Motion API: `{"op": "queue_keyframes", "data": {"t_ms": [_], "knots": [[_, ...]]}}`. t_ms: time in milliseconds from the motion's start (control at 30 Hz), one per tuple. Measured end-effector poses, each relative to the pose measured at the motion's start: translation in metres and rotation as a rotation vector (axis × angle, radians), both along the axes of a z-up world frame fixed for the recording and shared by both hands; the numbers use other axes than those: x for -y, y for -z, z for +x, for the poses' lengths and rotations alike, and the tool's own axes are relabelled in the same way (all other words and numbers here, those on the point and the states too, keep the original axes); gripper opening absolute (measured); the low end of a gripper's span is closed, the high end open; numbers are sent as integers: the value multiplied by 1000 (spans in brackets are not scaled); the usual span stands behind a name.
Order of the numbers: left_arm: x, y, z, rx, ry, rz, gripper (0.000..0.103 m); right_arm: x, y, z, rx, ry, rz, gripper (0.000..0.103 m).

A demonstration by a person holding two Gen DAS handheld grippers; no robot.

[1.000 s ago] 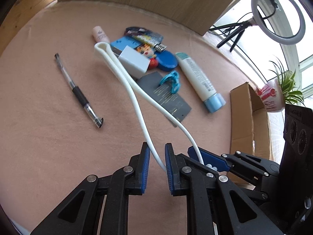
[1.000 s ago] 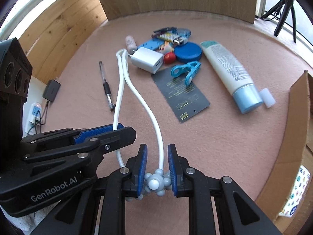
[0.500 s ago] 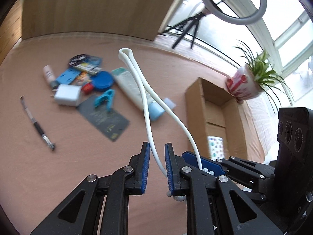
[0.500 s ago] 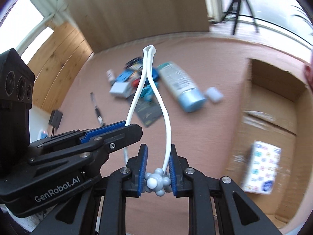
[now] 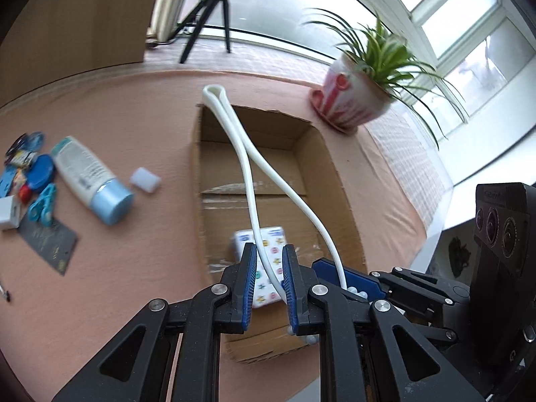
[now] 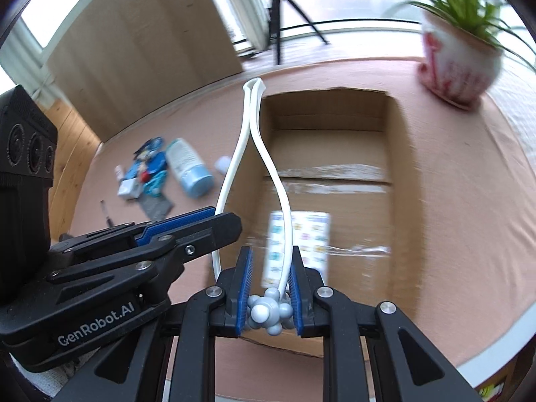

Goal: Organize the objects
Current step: 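Lift the white cable and lower it into the box with the right gripper, then move the right gripper back to the pile over the black card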

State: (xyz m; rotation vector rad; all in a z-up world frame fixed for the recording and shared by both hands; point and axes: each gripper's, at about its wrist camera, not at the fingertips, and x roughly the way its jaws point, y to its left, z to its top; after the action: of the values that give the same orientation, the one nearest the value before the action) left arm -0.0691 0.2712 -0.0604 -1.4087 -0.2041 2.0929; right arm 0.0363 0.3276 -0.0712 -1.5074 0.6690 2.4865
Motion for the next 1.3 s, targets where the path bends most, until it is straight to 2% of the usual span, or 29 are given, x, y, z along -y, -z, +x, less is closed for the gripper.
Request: {"op": "queue_keyframes", "data": {"t_ms": [67, 133, 167, 200, 233, 267, 300, 433, 600, 1000, 1300], "knots": [[-13, 0, 1, -8, 24, -5, 17, -10, 2, 5, 4, 22, 4, 19], [-22, -3, 3, -50, 37, -37, 17, -17, 3, 9, 12, 39, 24, 19], [-24, -4, 4, -69, 37, -53, 21, -19, 3, 11, 14, 48, 46, 22], [-25, -4, 5, -80, 29, -69, 35, -22, 2, 13, 22, 66, 78, 32], [-23, -4, 3, -78, 21, -72, 43, -24, 2, 15, 25, 72, 90, 38], [-20, -3, 2, -77, 5, -71, 57, -25, 2, 16, 23, 76, 101, 49], [-14, -3, 1, -81, -13, -72, 60, -26, 1, 16, 21, 80, 112, 53], [10, 0, -3, -63, -58, -75, 60, -25, -1, 13, 17, 87, 147, 54], [45, 7, -5, -55, -114, -101, 60, -14, -5, -1, -15, 56, 108, 54], [170, 34, -15, 16, -352, -160, 60, 45, -5, -56, -31, -113, 88, 54], [255, 49, -20, 59, -495, -186, 60, 70, 5, -102, -9, -178, 38, 54]]}}
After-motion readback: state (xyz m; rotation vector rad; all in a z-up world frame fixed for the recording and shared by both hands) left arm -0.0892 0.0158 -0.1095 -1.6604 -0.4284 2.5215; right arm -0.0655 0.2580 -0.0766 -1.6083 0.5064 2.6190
